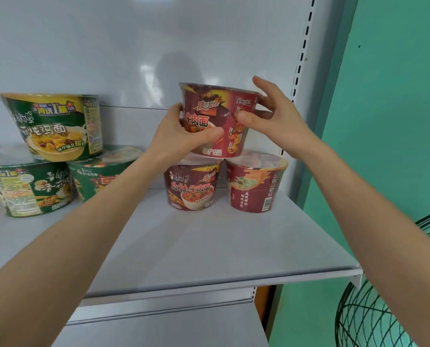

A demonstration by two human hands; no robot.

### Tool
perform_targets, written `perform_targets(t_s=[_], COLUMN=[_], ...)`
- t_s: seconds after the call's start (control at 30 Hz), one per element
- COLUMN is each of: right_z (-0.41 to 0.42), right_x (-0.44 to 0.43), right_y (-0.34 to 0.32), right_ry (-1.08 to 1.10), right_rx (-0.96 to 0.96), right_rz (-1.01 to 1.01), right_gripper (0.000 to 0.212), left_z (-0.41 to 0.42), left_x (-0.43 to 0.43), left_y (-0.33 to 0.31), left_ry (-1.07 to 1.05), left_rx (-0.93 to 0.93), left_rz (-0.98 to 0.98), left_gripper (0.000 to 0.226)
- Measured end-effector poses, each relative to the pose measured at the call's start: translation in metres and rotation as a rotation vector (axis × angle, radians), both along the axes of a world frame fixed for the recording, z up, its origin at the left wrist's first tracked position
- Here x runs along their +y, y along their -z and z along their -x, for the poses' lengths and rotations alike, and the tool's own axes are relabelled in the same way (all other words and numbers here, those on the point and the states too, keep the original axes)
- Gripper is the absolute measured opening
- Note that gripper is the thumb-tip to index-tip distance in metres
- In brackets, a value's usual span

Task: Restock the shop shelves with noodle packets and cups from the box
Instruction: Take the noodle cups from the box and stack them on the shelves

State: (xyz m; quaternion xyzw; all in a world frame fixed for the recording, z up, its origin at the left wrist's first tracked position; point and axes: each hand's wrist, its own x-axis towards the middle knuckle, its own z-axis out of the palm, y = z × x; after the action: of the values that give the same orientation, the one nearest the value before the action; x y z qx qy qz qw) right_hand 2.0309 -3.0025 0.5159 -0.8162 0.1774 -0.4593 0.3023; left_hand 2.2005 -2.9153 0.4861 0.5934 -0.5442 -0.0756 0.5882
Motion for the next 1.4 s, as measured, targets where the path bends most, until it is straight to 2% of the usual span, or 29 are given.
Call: perform_targets(t_s=[0.1,0.2,0.27,0.33,0.47,0.57,0.67,0.8,0.9,1.1,1.17,1.27,1.33,1.4], right_z=[0.012,0.018,0.016,0.015,0.025,0.041,0.043,0.029,0.032,0.052,0.042,0.027,0.027,0.035], right_x=[-0.009,-0.021,-0.025,-0.027,-0.029,-0.035,-0.036,-0.033,-0.034,-0.044,-0.040,-0.035,-0.035,-0.040], right_y=[0.006,0.028,0.045,0.056,0.050,0.037,0.035,0.048,0.047,0.038,0.042,0.053,0.056,0.051], right_ry=[0.088,0.266,0.292,0.296,0.252,0.206,0.216,0.349,0.278,0.212,0.292,0.450,0.424,0.322], right_rx=[0.105,0.414,0.625,0.713,0.742,0.833,0.806,0.777,0.770,0.820,0.793,0.747,0.738,0.753], right_rz=[-0.037,0.021,0.043,0.140,0.235,0.168,0.104,0.283,0.376,0.153,0.135,0.309,0.411,0.378], right_gripper=[0.068,0.068,0.071,0.064,0.044,0.040,0.036,0.057,0.042,0.030,0.038,0.052,0.042,0.030], left_z=[-0.002,-0.005,-0.006,-0.005,-0.004,-0.005,-0.003,0.000,-0.001,-0.005,-0.004,-0.002,-0.001,-0.002], left_x=[0.000,0.000,0.000,-0.001,-0.004,-0.006,-0.008,-0.010,-0.009,-0.009,-0.010,-0.010,-0.010,-0.010], left_y=[0.004,0.004,0.004,0.005,0.007,0.007,0.008,0.008,0.008,0.008,0.008,0.007,0.007,0.007], left_ry=[-0.025,-0.078,-0.081,-0.064,-0.054,-0.055,-0.061,-0.067,-0.069,-0.071,-0.073,-0.068,-0.065,-0.065], left_rx=[0.035,0.041,0.037,0.054,0.069,0.075,0.063,0.054,0.059,0.093,0.097,0.096,0.097,0.101], left_rz=[0.038,0.065,0.070,0.076,0.081,0.086,0.083,0.087,0.095,0.138,0.147,0.151,0.153,0.157], left_gripper=[0.073,0.076,0.076,0.075,0.074,0.074,0.073,0.073,0.070,0.065,0.065,0.065,0.065,0.067])
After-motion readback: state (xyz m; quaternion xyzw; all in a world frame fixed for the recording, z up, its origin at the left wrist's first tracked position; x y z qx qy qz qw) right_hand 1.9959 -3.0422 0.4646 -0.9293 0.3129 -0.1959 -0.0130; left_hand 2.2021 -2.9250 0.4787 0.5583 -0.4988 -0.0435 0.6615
